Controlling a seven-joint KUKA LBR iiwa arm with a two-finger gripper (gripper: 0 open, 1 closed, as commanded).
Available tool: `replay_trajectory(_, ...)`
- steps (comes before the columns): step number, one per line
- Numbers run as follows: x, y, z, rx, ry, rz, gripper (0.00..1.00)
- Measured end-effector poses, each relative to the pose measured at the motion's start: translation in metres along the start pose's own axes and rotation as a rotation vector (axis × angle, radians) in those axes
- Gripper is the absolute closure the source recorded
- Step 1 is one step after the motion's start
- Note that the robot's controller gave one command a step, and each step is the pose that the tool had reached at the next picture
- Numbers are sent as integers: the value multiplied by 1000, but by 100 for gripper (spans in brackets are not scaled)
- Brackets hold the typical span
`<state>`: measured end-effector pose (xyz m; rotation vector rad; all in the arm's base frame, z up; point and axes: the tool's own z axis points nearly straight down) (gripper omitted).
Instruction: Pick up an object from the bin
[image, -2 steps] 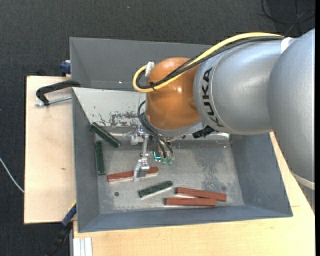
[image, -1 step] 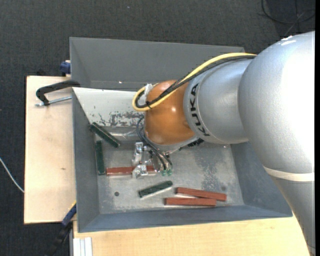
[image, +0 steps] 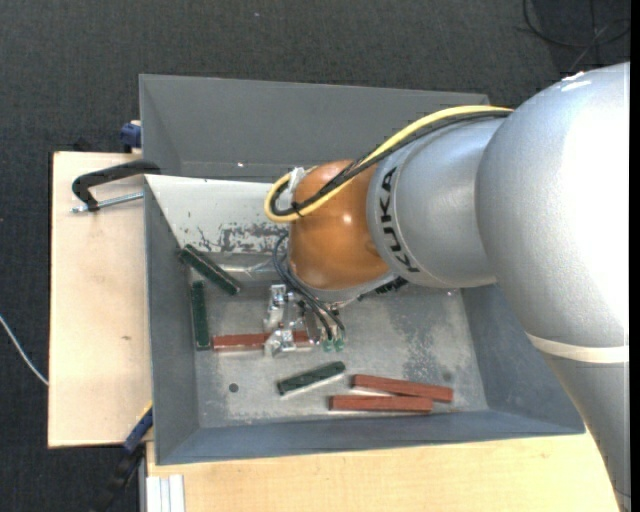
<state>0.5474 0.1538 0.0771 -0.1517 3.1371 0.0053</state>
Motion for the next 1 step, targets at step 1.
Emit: replay_trajectory(1, -15, 21, -134, 1, -6, -27, 100)
